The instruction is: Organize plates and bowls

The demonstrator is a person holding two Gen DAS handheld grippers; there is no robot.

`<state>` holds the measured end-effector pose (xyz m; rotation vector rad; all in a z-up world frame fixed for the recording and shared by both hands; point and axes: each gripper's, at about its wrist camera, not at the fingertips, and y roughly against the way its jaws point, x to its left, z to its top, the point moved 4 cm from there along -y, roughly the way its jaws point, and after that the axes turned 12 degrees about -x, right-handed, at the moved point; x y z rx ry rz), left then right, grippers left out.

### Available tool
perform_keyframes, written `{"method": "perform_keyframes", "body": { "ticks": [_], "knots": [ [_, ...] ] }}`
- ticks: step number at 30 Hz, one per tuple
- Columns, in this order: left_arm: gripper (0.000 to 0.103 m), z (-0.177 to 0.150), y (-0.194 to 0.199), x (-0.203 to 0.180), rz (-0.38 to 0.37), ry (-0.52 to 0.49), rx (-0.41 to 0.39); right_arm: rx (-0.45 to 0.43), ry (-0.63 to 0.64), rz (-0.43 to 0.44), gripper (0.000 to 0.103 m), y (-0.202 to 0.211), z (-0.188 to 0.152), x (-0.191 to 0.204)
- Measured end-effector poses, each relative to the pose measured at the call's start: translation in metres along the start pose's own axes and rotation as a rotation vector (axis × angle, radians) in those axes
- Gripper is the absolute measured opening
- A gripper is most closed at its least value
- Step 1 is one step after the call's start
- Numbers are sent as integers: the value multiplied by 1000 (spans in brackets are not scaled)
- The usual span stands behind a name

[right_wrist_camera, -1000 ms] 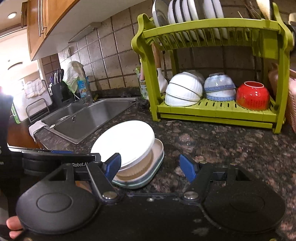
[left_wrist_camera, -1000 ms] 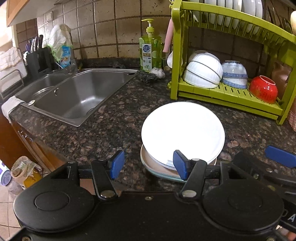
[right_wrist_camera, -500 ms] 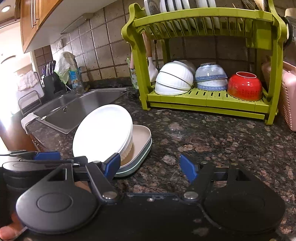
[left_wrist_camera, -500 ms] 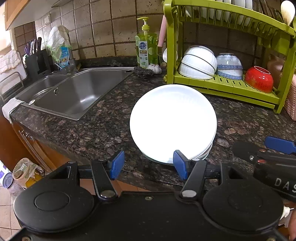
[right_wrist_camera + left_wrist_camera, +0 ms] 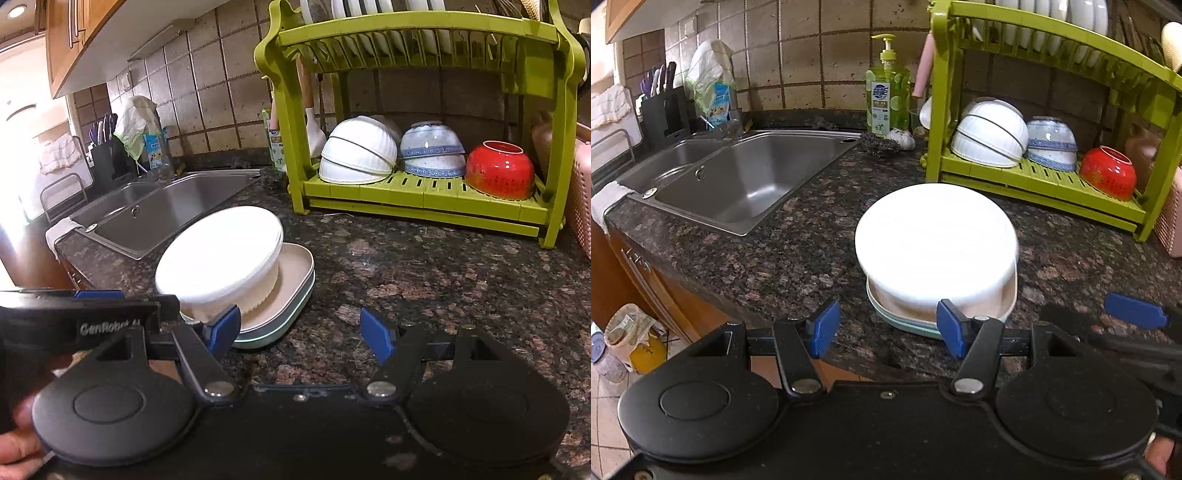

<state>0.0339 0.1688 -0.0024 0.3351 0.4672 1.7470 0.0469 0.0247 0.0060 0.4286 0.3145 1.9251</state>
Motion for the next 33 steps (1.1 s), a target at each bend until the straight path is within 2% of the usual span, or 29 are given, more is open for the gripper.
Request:
{"method": "perform_keyframes", "body": {
  "ticks": [9, 33],
  "knots": [
    [63, -4, -15, 5, 8, 32, 47, 6, -12, -5, 75, -2, -1, -1],
    [63, -3, -10, 2, -1, 21, 40, 14, -4, -2, 75, -2, -3, 2]
  ]
}}
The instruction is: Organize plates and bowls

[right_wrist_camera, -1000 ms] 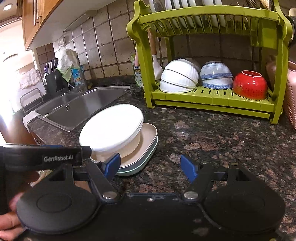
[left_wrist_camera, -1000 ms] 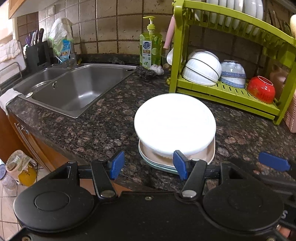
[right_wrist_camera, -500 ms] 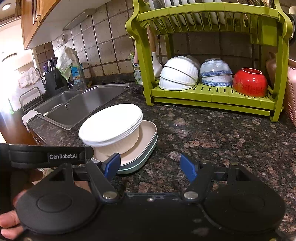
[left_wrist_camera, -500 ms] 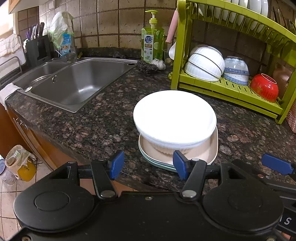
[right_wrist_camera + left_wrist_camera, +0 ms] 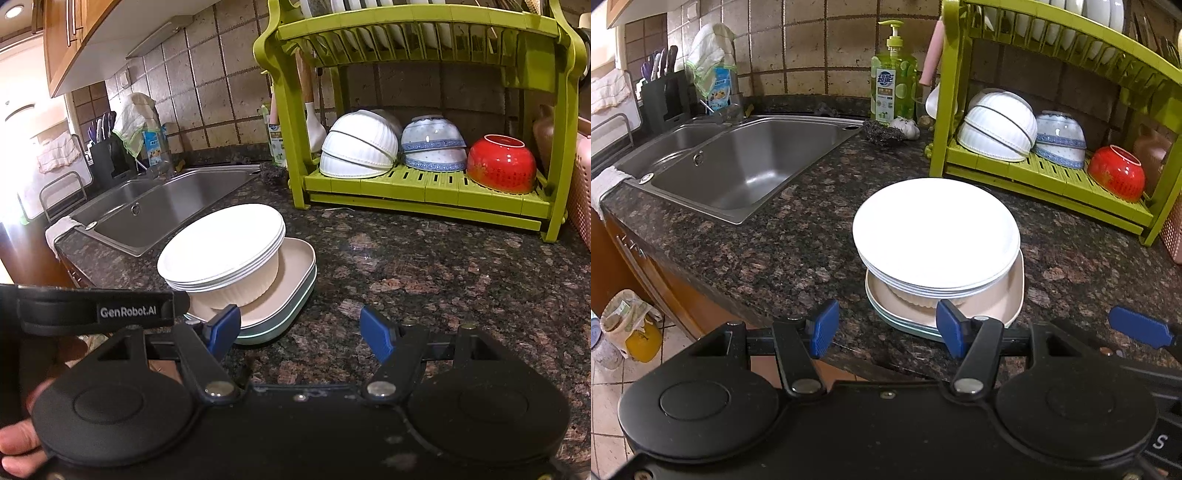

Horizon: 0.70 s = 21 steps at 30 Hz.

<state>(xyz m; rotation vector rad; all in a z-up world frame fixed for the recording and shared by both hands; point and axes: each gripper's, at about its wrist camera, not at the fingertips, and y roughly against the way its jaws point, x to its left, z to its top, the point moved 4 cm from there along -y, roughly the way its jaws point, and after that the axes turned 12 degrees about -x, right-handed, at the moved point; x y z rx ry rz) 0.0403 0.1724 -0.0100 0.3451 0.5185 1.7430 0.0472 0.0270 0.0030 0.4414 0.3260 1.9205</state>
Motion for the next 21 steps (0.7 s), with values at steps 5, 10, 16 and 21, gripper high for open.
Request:
{"method": "perform_keyframes", "body": {
  "ticks": [5, 10, 16, 21],
  "knots": [
    [63, -3, 1, -5, -7, -20, 8, 0, -4, 4, 75, 0, 0, -1],
    [63, -5, 1, -6, -4, -28, 17, 0, -4, -2, 75, 0, 0, -2],
    [63, -5, 1, -6, 0, -27, 19, 2, -6, -2, 75, 0, 0, -1],
    [63, -5, 1, -5, 1, -26, 21, 5, -7, -1, 75, -1, 0, -2]
  ]
}}
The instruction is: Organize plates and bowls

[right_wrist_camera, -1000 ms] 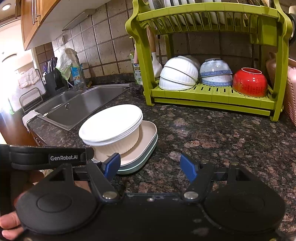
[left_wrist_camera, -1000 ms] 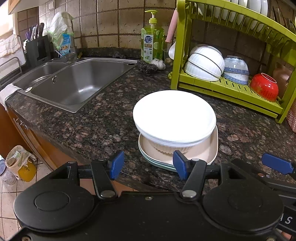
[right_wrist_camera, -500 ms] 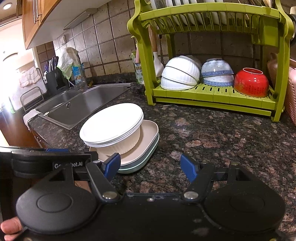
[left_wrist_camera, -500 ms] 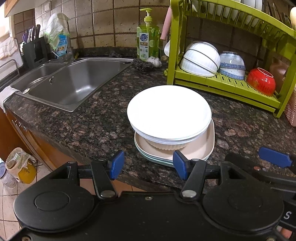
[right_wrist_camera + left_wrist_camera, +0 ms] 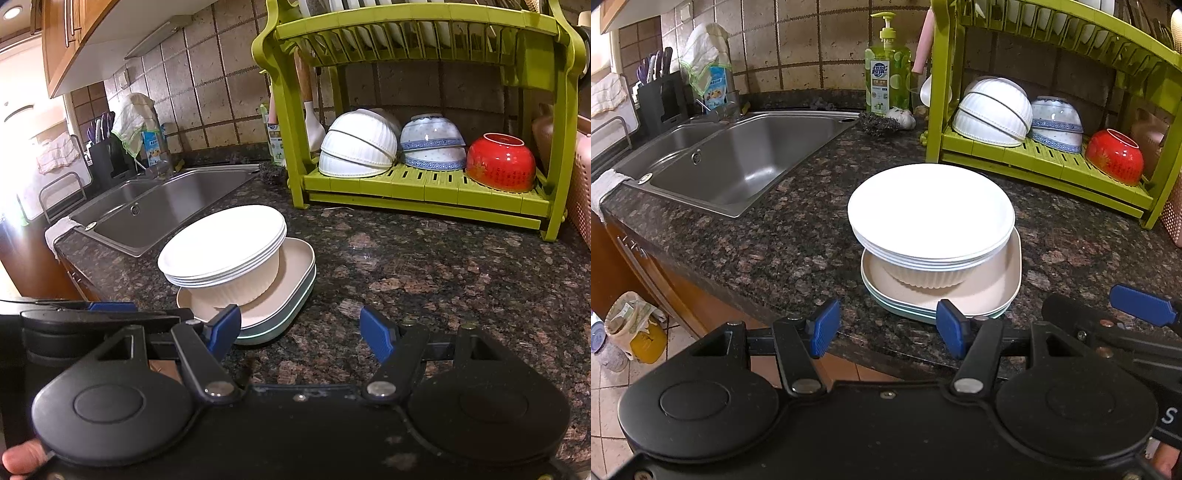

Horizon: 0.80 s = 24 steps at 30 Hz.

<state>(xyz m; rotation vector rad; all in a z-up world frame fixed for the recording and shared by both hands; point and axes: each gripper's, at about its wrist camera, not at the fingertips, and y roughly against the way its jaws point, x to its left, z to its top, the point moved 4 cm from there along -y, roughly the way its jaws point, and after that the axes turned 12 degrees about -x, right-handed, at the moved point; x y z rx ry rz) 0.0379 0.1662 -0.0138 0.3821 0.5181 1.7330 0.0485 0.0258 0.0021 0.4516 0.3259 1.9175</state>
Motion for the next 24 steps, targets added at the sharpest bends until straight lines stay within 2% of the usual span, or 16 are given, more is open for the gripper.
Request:
{"method": "perform_keyframes", "body": {
  "ticks": [24],
  "knots": [
    [63, -1, 1, -1, -1, -6, 8, 0, -4, -3, 75, 0, 0, -1]
  ]
}}
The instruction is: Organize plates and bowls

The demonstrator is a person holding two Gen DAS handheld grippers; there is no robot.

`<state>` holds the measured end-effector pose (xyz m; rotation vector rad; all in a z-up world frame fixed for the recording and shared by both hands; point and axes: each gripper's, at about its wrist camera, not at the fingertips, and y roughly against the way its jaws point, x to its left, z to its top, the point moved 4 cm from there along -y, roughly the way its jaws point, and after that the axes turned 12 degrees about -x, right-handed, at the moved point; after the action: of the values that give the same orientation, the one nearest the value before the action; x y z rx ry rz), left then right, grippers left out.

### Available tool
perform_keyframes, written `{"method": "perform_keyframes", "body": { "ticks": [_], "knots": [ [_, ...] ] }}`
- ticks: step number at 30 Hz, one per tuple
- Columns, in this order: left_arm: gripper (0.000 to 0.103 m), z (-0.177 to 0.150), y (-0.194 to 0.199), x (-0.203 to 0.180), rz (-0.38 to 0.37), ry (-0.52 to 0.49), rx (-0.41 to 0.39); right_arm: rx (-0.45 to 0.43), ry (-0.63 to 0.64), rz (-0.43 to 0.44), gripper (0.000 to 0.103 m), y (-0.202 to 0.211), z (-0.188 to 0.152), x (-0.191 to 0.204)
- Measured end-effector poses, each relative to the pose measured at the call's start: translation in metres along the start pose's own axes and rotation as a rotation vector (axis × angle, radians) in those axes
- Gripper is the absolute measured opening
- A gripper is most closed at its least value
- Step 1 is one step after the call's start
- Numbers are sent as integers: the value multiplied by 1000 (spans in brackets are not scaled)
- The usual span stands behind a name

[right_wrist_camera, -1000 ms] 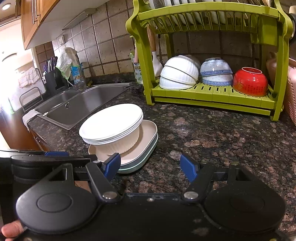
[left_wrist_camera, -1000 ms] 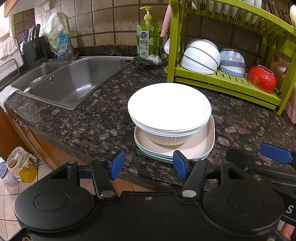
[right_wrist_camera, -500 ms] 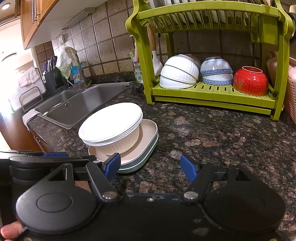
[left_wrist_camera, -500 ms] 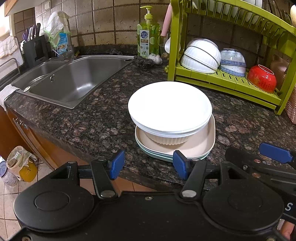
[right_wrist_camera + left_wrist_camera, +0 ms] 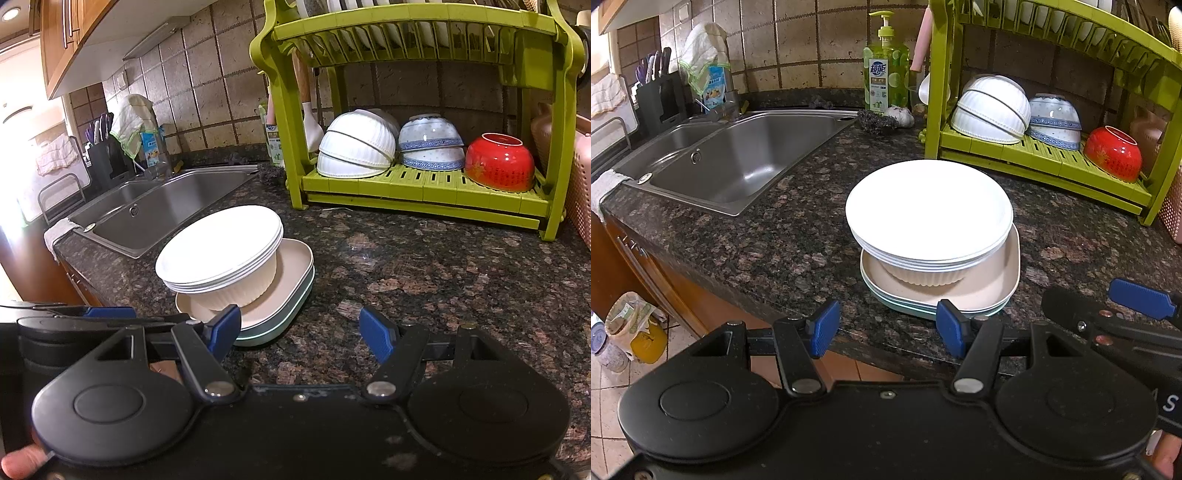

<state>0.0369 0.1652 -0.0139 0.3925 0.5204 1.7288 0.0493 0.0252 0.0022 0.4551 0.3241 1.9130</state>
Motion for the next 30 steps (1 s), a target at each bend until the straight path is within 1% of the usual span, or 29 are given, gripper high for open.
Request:
{"method": "perform_keyframes", "body": {
  "ticks": [30],
  "knots": [
    [63, -1, 0, 0, 4, -5, 5, -4, -10, -7, 75, 0, 1, -1]
  ]
}}
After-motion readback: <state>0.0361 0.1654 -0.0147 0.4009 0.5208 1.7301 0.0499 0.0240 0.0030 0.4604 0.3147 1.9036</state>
